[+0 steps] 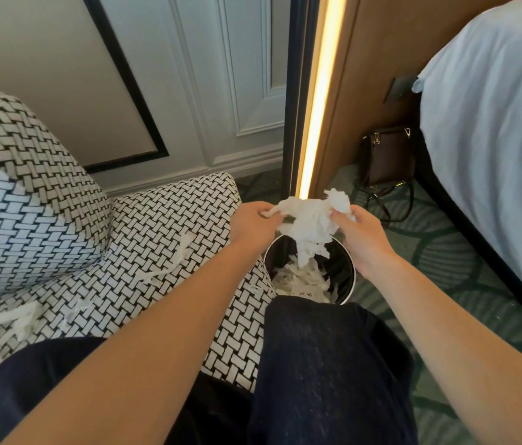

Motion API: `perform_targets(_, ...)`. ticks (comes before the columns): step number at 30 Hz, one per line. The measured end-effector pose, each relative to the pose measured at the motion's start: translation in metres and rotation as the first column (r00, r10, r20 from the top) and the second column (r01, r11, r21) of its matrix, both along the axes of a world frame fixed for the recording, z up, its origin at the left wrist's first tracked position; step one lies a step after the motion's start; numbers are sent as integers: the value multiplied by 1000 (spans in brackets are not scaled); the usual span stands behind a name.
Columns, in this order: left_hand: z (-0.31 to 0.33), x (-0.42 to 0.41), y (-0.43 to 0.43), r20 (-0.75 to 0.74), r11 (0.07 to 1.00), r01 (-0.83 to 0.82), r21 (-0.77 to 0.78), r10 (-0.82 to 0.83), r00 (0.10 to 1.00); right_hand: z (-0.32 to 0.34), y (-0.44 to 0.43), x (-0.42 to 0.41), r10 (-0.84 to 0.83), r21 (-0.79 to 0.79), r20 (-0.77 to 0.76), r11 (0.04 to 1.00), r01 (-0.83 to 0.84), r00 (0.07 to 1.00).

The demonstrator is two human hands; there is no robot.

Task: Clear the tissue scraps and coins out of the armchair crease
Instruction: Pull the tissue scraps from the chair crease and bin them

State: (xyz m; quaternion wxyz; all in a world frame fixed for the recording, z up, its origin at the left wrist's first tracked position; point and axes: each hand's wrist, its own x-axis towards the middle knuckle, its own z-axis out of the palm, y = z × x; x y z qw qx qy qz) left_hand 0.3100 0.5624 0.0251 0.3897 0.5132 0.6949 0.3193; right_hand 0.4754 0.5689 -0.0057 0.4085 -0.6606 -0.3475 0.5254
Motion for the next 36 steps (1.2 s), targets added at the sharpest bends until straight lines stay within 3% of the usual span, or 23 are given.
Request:
perform_targets(6, -10, 5, -1, 65, 995, -13, -102, 19, 998, -8, 2, 9, -111, -122, -181, 988, 89, 977)
perform_targets(13, -19, 15, -1, 210, 932, 289, -218, -244, 947, -13, -5, 5, -108, -147, -420, 988, 50, 901)
perform_targets(16, -25, 20, 0, 115, 951, 263, -163, -246, 962, -16, -6, 2, -51, -131, -419, 991, -5, 906)
perform_targets(25, -30, 22, 9, -118, 1000, -25, 1, 25, 993, -26, -7, 17, -66, -160, -272, 987, 22, 960)
perform_targets(31, -29, 28, 10, -1, 998, 47, -52, -47, 999, -27, -3, 22, -87, -157, -195, 986, 56, 977)
perform_targets(36, -25, 31, 8, 73, 970, 139, -200, -126, 989, -37, -2, 26, -153, -194, -178, 974, 118, 972)
